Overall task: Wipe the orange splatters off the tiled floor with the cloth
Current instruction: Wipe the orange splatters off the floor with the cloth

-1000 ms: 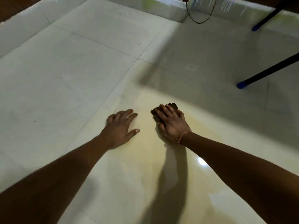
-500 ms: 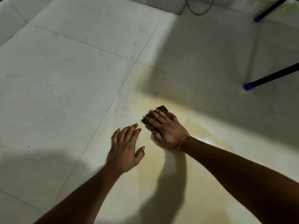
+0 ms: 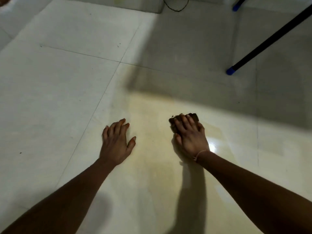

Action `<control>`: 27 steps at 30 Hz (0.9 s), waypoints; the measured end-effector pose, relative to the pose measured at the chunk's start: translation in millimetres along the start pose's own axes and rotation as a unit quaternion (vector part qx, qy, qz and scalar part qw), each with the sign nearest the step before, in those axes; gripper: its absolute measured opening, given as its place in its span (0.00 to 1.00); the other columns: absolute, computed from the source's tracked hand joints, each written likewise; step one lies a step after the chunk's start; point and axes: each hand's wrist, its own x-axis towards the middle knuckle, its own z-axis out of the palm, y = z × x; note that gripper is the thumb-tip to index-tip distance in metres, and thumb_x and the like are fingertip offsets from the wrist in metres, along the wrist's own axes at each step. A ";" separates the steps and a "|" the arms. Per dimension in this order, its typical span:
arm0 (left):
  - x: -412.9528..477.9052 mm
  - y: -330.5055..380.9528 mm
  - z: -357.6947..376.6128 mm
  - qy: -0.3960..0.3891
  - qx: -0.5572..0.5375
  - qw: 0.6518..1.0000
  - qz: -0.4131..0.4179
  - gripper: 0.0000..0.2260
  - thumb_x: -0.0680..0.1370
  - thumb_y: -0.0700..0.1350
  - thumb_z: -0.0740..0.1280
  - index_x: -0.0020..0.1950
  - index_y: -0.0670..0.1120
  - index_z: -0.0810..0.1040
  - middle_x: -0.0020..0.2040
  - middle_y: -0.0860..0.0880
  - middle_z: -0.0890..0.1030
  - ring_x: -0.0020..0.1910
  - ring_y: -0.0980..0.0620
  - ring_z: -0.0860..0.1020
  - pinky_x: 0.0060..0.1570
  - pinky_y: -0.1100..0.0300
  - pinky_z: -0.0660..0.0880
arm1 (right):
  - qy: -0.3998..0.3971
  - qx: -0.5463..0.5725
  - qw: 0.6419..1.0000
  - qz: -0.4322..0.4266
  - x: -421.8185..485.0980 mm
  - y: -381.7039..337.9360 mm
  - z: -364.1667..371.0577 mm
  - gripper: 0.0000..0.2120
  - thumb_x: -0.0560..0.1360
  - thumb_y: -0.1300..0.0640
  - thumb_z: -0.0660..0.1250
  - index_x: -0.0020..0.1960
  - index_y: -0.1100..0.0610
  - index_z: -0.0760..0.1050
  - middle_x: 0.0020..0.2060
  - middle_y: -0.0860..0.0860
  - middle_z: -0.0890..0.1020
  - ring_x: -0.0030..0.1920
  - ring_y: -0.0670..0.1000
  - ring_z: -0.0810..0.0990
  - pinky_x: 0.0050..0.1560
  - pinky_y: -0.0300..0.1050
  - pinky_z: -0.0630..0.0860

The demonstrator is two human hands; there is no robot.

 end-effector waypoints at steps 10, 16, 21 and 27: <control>17.0 99.8 -5.8 -0.031 -0.035 0.991 -0.122 0.38 0.76 0.65 0.60 0.77 0.43 0.57 0.79 0.42 0.52 0.78 0.40 0.50 0.74 0.41 0.48 | 0.012 0.022 0.997 0.079 -74.3 89.2 -16.3 0.32 0.74 0.43 0.47 0.77 0.47 0.57 0.77 0.52 0.58 0.77 0.54 0.53 0.70 0.58 0.58; 24.5 250.9 2.2 -0.137 -0.095 0.979 0.115 0.47 0.68 0.71 0.66 0.79 0.52 0.51 0.80 0.51 0.44 0.78 0.46 0.42 0.75 0.42 0.44 | -0.008 0.024 1.000 0.019 -151.9 159.8 -27.7 0.30 0.75 0.44 0.50 0.77 0.47 0.59 0.77 0.50 0.59 0.77 0.51 0.52 0.71 0.55 0.57; 40.0 314.7 8.8 -0.327 0.041 0.935 0.134 0.69 0.54 0.70 0.77 0.77 0.52 0.32 0.76 0.47 0.27 0.75 0.38 0.30 0.71 0.34 0.42 | 0.043 0.013 0.988 0.147 -137.6 192.5 -31.9 0.31 0.75 0.43 0.48 0.77 0.47 0.56 0.77 0.51 0.57 0.77 0.53 0.51 0.72 0.56 0.55; 45.2 336.5 3.3 -0.395 0.115 0.905 0.108 0.71 0.57 0.66 0.79 0.73 0.46 0.24 0.71 0.42 0.21 0.71 0.31 0.28 0.69 0.29 0.46 | -0.006 -0.012 0.997 0.074 -187.9 254.1 -44.5 0.31 0.74 0.45 0.51 0.77 0.46 0.57 0.77 0.50 0.59 0.77 0.52 0.54 0.69 0.58 0.61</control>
